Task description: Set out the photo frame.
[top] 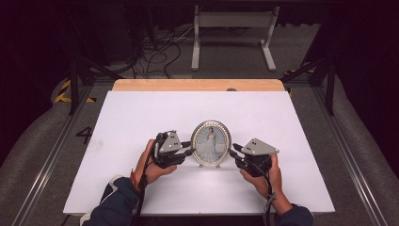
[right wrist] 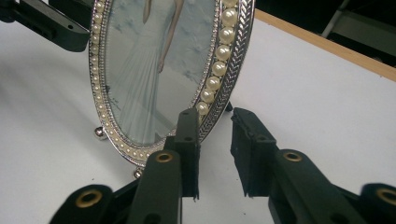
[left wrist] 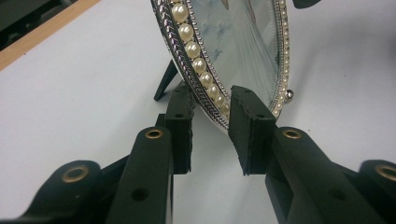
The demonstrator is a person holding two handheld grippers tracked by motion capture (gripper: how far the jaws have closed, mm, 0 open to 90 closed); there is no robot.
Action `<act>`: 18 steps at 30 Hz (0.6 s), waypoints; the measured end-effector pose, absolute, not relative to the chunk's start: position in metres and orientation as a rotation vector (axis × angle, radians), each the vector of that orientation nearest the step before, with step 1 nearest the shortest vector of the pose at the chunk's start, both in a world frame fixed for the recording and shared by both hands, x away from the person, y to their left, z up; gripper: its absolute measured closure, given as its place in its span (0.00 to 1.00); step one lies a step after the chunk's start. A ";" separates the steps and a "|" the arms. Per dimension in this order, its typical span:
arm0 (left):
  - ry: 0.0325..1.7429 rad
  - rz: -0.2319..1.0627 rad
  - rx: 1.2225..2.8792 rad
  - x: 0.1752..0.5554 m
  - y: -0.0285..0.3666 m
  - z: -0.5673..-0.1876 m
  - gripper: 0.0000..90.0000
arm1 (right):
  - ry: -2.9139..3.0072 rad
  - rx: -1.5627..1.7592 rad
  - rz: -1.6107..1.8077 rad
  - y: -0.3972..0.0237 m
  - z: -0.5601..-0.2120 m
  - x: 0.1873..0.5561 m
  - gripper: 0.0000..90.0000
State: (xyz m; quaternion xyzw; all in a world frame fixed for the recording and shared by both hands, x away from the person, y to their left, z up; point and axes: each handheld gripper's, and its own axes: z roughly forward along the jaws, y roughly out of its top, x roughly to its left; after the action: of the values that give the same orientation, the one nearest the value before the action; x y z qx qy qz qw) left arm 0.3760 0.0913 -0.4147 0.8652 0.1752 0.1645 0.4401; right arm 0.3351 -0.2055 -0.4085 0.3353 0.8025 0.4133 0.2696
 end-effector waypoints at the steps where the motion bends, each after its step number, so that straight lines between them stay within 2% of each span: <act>1: 0.437 0.413 2.150 0.376 0.092 -0.415 0.75 | 2.163 0.901 1.118 -0.206 -0.408 0.335 0.74; 3: 0.441 0.421 2.156 0.375 0.094 -0.415 0.73 | 2.185 0.897 1.111 -0.206 -0.408 0.336 0.64; 5: 0.442 0.426 2.155 0.373 0.096 -0.414 0.69 | 2.195 0.888 1.104 -0.205 -0.409 0.335 0.59; 10: 0.421 0.450 2.181 0.369 0.098 -0.417 0.54 | 2.199 0.899 1.074 -0.204 -0.411 0.336 0.41; 12: 0.396 0.419 2.197 0.369 0.099 -0.420 0.49 | 2.198 0.899 1.073 -0.204 -0.411 0.336 0.35; 14: 0.407 0.409 2.216 0.371 0.098 -0.425 0.40 | 2.202 0.893 1.076 -0.204 -0.411 0.336 0.28; 15: 0.407 0.409 2.216 0.371 0.098 -0.425 0.35 | 2.202 0.893 1.076 -0.204 -0.411 0.336 0.28; 16: 0.427 0.395 2.217 0.371 0.098 -0.427 0.35 | 2.205 0.887 1.090 -0.206 -0.412 0.335 0.25; 17: 0.436 0.398 2.217 0.370 0.099 -0.428 0.25 | 2.206 0.886 1.099 -0.208 -0.411 0.334 0.20; 18: 0.435 0.397 2.216 0.370 0.100 -0.429 0.23 | 2.208 0.887 1.112 -0.209 -0.411 0.334 0.18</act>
State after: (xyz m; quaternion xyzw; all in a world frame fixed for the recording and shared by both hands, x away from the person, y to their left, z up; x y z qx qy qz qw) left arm 0.3704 0.1003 -0.4290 0.8808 0.1727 0.1579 0.4116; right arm 0.3336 -0.2091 -0.4109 0.3267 0.8129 0.4095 0.2546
